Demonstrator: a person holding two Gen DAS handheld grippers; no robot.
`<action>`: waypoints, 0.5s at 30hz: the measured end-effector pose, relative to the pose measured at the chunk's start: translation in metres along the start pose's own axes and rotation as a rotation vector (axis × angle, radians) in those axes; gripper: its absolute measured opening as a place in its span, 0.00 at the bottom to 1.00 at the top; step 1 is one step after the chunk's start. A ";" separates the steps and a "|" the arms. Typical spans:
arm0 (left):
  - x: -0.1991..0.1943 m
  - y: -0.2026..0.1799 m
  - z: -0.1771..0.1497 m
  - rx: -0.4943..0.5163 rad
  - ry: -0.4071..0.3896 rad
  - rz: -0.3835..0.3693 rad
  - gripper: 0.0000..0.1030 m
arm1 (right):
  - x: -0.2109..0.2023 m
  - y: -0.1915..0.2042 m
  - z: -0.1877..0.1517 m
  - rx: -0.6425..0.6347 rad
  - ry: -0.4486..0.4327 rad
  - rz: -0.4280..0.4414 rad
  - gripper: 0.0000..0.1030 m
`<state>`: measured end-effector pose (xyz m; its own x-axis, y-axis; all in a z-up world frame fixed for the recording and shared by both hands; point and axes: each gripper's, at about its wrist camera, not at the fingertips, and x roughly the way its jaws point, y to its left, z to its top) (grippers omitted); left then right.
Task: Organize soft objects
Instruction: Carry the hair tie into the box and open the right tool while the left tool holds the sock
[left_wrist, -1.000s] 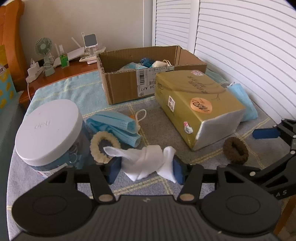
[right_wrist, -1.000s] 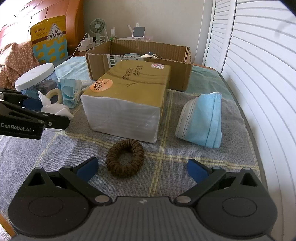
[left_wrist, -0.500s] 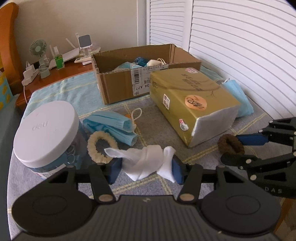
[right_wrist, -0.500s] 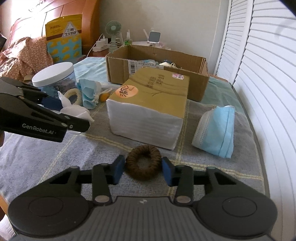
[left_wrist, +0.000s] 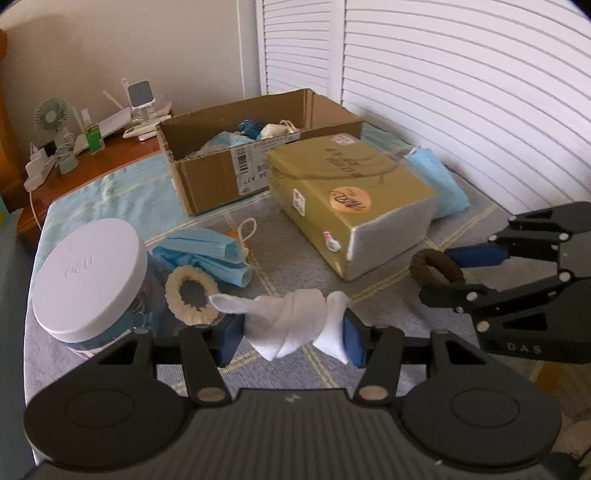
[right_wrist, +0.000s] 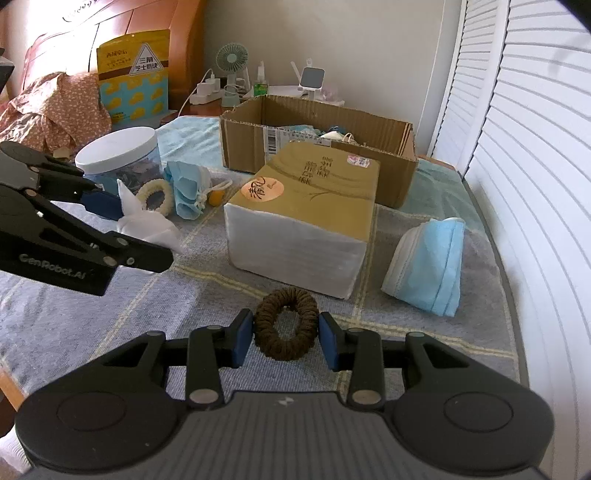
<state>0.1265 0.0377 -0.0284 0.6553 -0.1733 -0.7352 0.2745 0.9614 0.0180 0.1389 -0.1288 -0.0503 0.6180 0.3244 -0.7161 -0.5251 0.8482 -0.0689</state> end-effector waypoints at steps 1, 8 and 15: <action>-0.002 0.000 0.000 0.002 -0.001 -0.007 0.53 | -0.002 0.000 0.000 -0.001 -0.002 -0.001 0.42; -0.017 -0.004 0.003 0.015 -0.020 -0.021 0.53 | -0.016 -0.008 0.005 0.004 -0.027 -0.032 0.42; -0.027 -0.009 0.009 0.035 -0.040 -0.028 0.53 | -0.036 -0.028 0.018 0.033 -0.080 -0.092 0.42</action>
<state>0.1127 0.0322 -0.0032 0.6744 -0.2094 -0.7080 0.3174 0.9481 0.0219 0.1417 -0.1566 -0.0100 0.7083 0.2760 -0.6497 -0.4453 0.8888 -0.1079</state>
